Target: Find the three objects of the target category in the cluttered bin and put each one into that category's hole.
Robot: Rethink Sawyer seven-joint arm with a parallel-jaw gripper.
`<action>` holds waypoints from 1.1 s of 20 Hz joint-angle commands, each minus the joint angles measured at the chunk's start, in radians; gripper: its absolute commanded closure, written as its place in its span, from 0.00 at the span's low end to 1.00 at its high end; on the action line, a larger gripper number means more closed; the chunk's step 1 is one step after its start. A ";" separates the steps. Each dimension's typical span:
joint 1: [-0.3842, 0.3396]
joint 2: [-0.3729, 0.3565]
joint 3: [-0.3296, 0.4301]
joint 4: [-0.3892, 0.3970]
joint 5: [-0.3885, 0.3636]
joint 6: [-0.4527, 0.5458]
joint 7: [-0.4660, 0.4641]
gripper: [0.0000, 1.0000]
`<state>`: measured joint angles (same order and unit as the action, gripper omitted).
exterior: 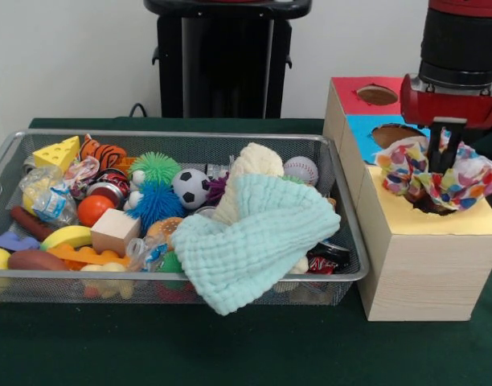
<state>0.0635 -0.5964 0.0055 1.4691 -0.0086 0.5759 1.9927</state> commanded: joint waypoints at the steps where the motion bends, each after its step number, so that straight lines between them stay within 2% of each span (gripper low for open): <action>1: -0.035 0.097 0.007 0.013 -0.054 -0.060 0.074 1.00; 6: -0.039 0.122 -0.008 -0.018 -0.079 -0.118 0.066 1.00; 13: -0.015 0.128 -0.019 -0.020 -0.051 -0.067 0.100 1.00; 15: -0.031 0.138 0.008 -0.004 -0.033 -0.066 0.099 1.00; 17: -0.029 0.153 0.008 0.005 -0.037 -0.116 0.113 1.00; 19: -0.028 0.160 0.008 0.014 -0.025 -0.094 0.124 1.00; 21: -0.037 0.155 0.020 0.047 -0.009 -0.092 0.135 1.00; 22: -0.065 0.153 0.052 0.083 0.008 -0.107 0.129 1.00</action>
<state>0.0526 -0.5428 0.0065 1.4454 -0.0195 0.5002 1.9927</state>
